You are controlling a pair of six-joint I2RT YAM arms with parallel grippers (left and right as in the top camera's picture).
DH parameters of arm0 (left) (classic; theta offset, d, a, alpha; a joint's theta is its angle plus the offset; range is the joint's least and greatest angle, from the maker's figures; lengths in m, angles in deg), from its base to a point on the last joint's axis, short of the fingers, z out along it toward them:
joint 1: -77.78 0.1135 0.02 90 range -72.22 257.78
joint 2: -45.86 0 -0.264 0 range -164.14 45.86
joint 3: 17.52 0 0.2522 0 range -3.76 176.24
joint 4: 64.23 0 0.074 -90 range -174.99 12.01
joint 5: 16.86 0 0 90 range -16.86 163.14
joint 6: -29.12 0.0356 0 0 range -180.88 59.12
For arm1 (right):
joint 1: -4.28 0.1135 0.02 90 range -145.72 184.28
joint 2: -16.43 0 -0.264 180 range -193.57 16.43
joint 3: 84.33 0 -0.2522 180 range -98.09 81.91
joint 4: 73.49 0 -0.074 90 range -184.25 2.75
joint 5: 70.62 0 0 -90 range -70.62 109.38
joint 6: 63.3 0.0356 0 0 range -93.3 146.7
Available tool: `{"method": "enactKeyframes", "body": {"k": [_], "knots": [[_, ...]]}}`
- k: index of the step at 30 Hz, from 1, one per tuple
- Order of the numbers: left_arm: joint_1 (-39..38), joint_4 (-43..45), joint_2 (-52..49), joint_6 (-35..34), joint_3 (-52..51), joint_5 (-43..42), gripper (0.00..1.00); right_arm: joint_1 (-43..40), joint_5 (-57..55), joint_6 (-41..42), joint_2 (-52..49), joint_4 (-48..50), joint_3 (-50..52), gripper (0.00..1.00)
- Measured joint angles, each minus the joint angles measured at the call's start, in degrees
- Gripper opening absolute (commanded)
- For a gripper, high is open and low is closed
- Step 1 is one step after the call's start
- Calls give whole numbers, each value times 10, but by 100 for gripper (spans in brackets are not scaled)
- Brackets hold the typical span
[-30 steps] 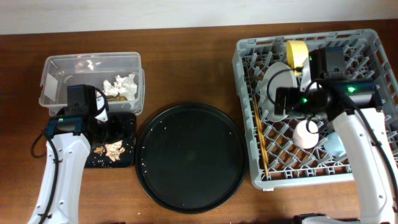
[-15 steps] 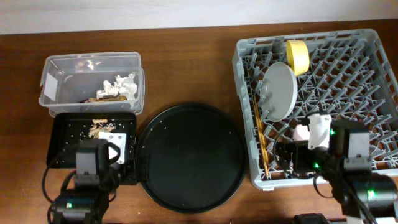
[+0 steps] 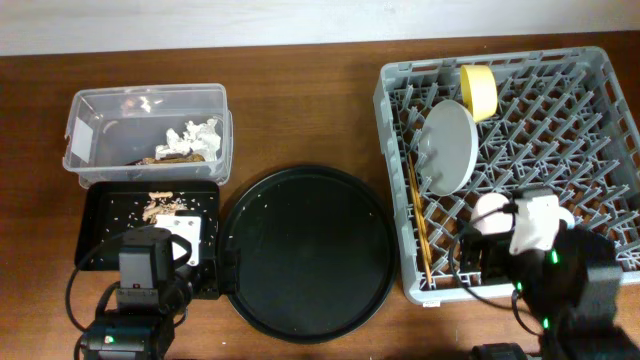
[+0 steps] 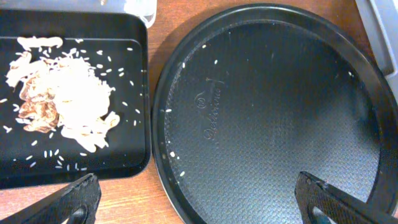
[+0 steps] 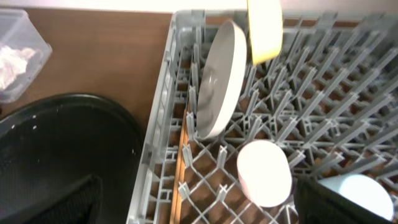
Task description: Sort waste into correct bins and load items into the dishwasher rack
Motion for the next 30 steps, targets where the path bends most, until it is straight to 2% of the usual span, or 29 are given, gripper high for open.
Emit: {"method": "enactKeyframes", "body": {"k": [3, 5, 7, 10, 12, 14, 25, 29, 30], "knots": [[0, -1, -1, 0, -2, 1, 99, 1, 13, -7, 173, 145, 163, 99], [0, -1, -1, 0, -3, 1, 99, 1, 21, -7, 277, 292, 301, 99], [0, -2, -1, 0, -3, 1, 99, 1, 23, -7, 306, 428, 384, 99], [0, 0, -1, 0, -3, 1, 99, 1, -3, -7, 307, 580, 483, 99], [0, 0, -1, 0, -3, 1, 99, 1, -30, -7, 309, 505, 495, 99], [0, 0, -1, 0, -3, 1, 99, 1, -37, -7, 309, 472, 497, 99], [-9, -1, 6, 0, -3, 2, 99, 1, -40, -6, 309, 471, 497, 99], [-21, -2, 102, 0, -7, 8, 99, 1, -40, -6, 309, 471, 497, 99], [-21, 2, 159, 0, -14, 17, 99, 1, -40, -7, 309, 471, 497, 99]]}}
